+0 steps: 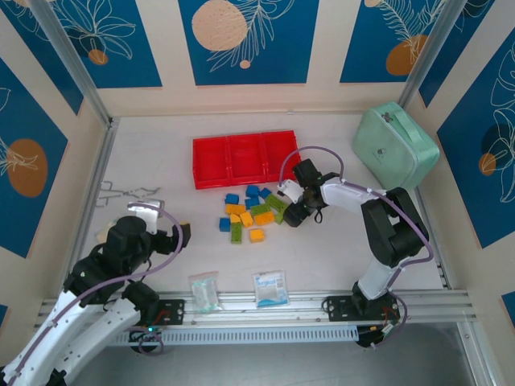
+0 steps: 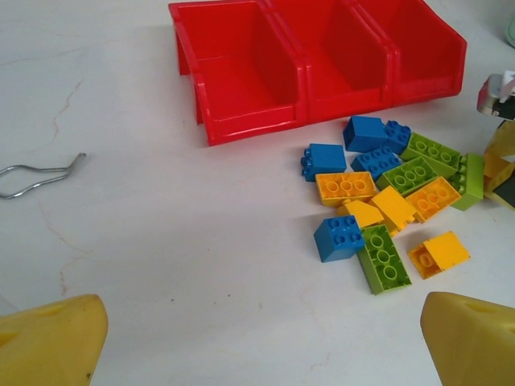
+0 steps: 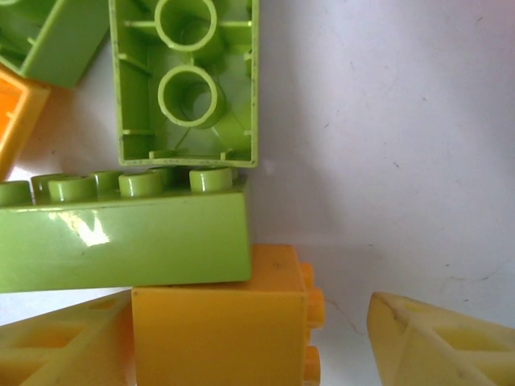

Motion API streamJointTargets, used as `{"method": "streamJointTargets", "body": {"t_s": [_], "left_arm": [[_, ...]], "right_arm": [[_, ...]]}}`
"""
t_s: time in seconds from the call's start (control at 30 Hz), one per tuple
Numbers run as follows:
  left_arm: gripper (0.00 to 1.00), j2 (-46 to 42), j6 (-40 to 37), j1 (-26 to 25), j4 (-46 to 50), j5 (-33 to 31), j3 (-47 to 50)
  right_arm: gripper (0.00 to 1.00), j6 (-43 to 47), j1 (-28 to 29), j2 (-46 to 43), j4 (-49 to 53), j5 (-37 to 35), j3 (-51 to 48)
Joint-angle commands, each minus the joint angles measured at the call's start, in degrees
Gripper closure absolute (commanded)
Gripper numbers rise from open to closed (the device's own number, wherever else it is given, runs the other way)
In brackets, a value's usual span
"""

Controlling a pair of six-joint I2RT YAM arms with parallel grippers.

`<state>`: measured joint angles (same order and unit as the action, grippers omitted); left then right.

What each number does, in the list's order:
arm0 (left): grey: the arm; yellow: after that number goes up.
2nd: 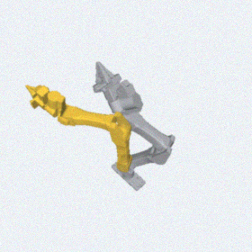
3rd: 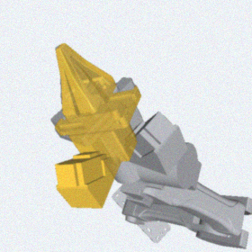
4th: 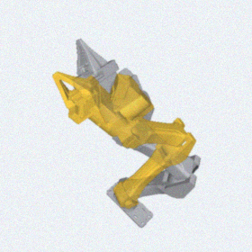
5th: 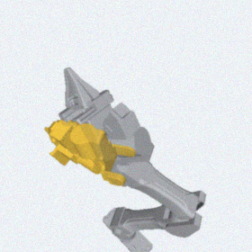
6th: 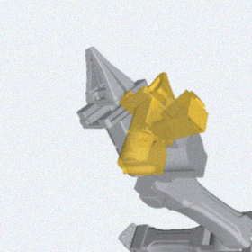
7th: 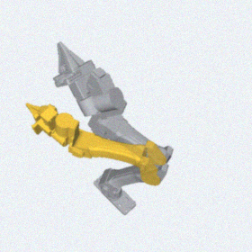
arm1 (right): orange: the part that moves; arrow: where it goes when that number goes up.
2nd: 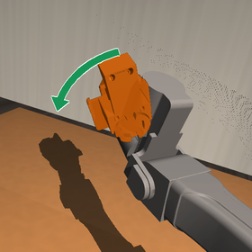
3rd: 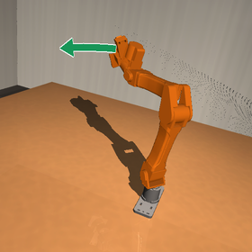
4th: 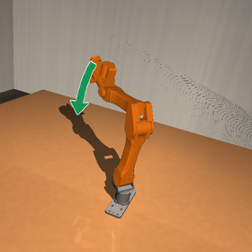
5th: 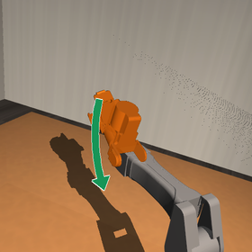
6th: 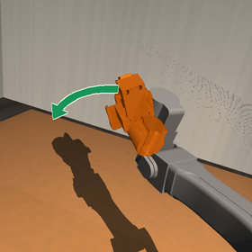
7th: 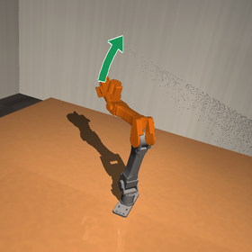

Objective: Sort the legos into containers by color
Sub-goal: Pick up the lego from the center of the table.

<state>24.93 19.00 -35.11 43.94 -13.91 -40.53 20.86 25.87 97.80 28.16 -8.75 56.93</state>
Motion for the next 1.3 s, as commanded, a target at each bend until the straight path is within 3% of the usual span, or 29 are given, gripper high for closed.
{"method": "streamJointTargets", "body": {"t_s": [0.0, 0.4, 0.63, 0.8, 1.1, 1.27], "left_arm": [[0.01, -0.38, -0.81, -0.62, -1.14, 1.65, -0.17], [0.01, -0.85, -0.55, -1.45, -1.05, 1.43, -0.29], [0.01, -1.02, -0.56, -1.86, -0.75, 1.35, -0.45], [0.01, -1.86, -0.48, -2.41, -0.65, 0.64, -0.43], [0.01, -2.01, -0.46, -2.56, -0.97, 0.91, -0.25], [0.01, -1.88, -0.37, -2.55, -0.88, 1.19, -0.35]], "right_arm": [[0.30, 0.76, 0.32, 0.77, 1.33, 2.03, 1.61], [0.44, 1.82, 1.37, 1.98, 3.74, 1.17, 2.08], [0.62, 2.17, 3.14, 1.45, 6.37, 0.57, 2.49], [0.78, 0.74, 4.26, -3.73, 10.89, 1.27, 3.02], [0.80, -6.06, 2.34, -18.87, 11.66, 10.17, 8.17], [0.82, -9.94, -1.98, -12.19, 11.12, 10.22, 19.33]]}}
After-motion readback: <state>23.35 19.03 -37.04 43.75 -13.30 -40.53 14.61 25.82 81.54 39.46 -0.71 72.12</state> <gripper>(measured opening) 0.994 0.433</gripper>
